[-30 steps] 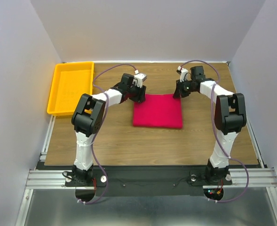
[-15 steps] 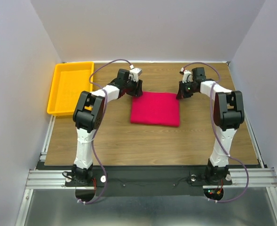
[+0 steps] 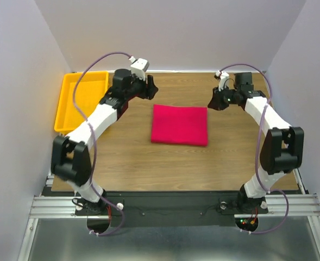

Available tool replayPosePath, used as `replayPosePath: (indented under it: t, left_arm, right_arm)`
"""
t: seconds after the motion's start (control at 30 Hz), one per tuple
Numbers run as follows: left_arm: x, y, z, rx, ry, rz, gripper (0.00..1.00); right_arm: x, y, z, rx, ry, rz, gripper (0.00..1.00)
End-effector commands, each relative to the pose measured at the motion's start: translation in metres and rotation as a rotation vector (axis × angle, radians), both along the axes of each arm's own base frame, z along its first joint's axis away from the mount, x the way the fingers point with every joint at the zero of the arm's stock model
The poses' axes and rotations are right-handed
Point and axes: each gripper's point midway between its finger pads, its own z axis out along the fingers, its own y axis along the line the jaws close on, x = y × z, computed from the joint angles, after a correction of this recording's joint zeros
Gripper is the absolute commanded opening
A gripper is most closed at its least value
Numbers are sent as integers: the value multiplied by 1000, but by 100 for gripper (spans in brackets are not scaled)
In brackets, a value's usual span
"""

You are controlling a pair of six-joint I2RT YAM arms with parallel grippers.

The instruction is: Fold and stack the t-shirts

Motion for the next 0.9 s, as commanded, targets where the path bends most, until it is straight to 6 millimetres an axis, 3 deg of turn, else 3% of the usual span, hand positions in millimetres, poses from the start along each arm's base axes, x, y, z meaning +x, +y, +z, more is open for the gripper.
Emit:
replayPosePath:
  t: [0.0,0.03,0.07,0.1,0.2,0.23,0.37,0.57,0.87]
  left_arm:
    - [-60,-15,-9,-149,159,-120,65]
    - [-83,-21,-22,-179,202,-184,63]
    - [-95,-23,-30,-203,236,-196,63]
    - [-116,-26,-54,-218,318,-206,62]
    - [-142,-39,-59,-280,348,-265,61]
    - [-152,-38,-74,-279,382,-263,61]
    - [-159,-45,-103,-294,437,-282,61]
    - [-154,-51,-130,-272,493,-279,59]
    - [-154,-38,-176,-186,579,-193,58]
  right_arm:
    - [-75,40,9,197,87,325,17]
    - [-95,42,-1,209,140,377,16]
    - [-106,47,-2,234,162,418,15]
    - [-118,47,-8,225,182,454,12]
    - [-132,45,-30,216,248,458,11]
    - [-134,45,-36,214,267,460,10]
    - [-141,43,-60,217,340,472,9]
    - [-142,42,-81,212,408,463,8]
    - [-138,31,-111,138,502,406,2]
